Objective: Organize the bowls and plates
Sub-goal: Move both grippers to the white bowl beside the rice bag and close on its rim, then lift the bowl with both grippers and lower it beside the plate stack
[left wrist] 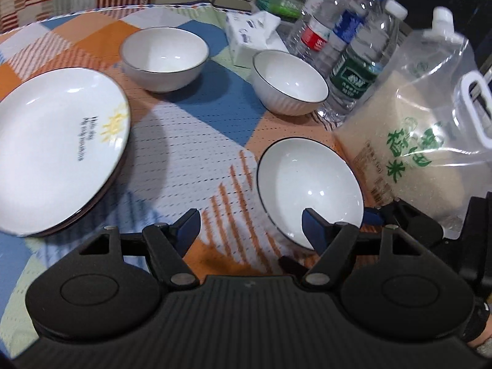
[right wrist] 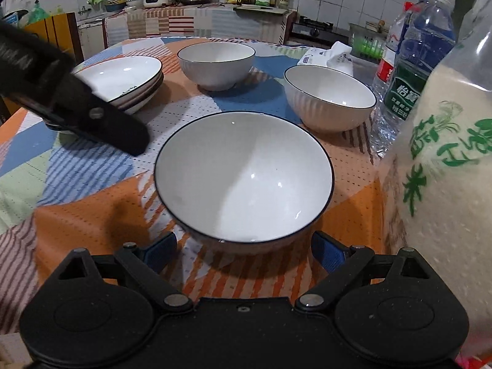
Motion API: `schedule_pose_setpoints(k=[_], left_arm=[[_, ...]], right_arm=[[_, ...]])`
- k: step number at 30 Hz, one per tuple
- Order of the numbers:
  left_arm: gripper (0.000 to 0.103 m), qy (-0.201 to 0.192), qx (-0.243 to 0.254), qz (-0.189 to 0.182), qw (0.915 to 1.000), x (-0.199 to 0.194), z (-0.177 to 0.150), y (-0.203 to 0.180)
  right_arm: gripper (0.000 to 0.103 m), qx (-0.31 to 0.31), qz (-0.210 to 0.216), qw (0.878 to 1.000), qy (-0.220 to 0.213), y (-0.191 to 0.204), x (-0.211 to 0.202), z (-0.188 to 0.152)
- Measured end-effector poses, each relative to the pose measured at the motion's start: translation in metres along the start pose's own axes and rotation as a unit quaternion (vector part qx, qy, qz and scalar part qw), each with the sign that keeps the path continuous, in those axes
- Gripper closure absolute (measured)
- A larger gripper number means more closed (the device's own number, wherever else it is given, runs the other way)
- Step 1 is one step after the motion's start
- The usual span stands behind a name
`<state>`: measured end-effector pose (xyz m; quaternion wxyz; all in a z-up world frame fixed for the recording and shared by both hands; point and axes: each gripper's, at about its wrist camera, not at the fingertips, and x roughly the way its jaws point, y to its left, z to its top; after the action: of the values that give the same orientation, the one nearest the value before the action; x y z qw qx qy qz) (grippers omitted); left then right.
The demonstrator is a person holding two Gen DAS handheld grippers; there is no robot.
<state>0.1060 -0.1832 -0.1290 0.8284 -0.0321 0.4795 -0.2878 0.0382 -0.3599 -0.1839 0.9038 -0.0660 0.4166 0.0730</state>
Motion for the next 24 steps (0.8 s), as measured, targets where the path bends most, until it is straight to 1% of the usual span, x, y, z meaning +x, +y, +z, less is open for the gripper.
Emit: schedule_pose_setpoints(k=[4, 6, 7, 8, 9, 13, 16, 20, 24], left_arm=[[0.037, 0.019, 0.007, -0.005, 0.9998, 0.022, 0.000, -0.006], [0.053, 0.028, -0.001, -0.015, 0.9995, 0.029, -0.002, -0.005], [0.068, 0.035, -0.005, -0.020, 0.9992, 0.032, -0.002, -0.005], [0.075, 0.040, -0.010, -0.027, 0.9988, 0.033, -0.002, -0.004], [0.077, 0.040, -0.018, -0.038, 0.9983, 0.033, -0.001, -0.003], [0.079, 0.049, -0.028, -0.037, 0.9977, 0.030, 0.000, -0.002], [0.079, 0.056, -0.035, -0.038, 0.9971, 0.023, 0.002, 0.003], [0.079, 0.057, -0.040, -0.037, 0.9969, 0.006, 0.003, 0.012], [0.079, 0.055, -0.051, -0.026, 0.9969, -0.011, 0.005, 0.024]], right_arm=[[0.007, -0.005, 0.010, 1.000, -0.013, -0.003, 0.005, -0.002], [0.007, 0.003, 0.014, 1.000, -0.019, -0.006, 0.007, -0.001], [0.007, 0.007, 0.016, 1.000, -0.023, -0.007, 0.007, -0.002], [0.007, 0.011, 0.017, 0.999, -0.027, -0.008, 0.007, -0.002], [0.007, 0.013, 0.019, 0.999, -0.029, -0.009, 0.008, -0.002], [0.008, 0.003, 0.025, 0.999, -0.044, -0.006, 0.005, -0.002], [0.008, -0.007, 0.026, 0.999, -0.045, 0.001, 0.002, -0.001], [0.008, -0.017, 0.037, 0.998, -0.052, 0.009, -0.003, 0.004], [0.008, -0.038, 0.049, 0.996, -0.066, 0.022, -0.010, 0.013]])
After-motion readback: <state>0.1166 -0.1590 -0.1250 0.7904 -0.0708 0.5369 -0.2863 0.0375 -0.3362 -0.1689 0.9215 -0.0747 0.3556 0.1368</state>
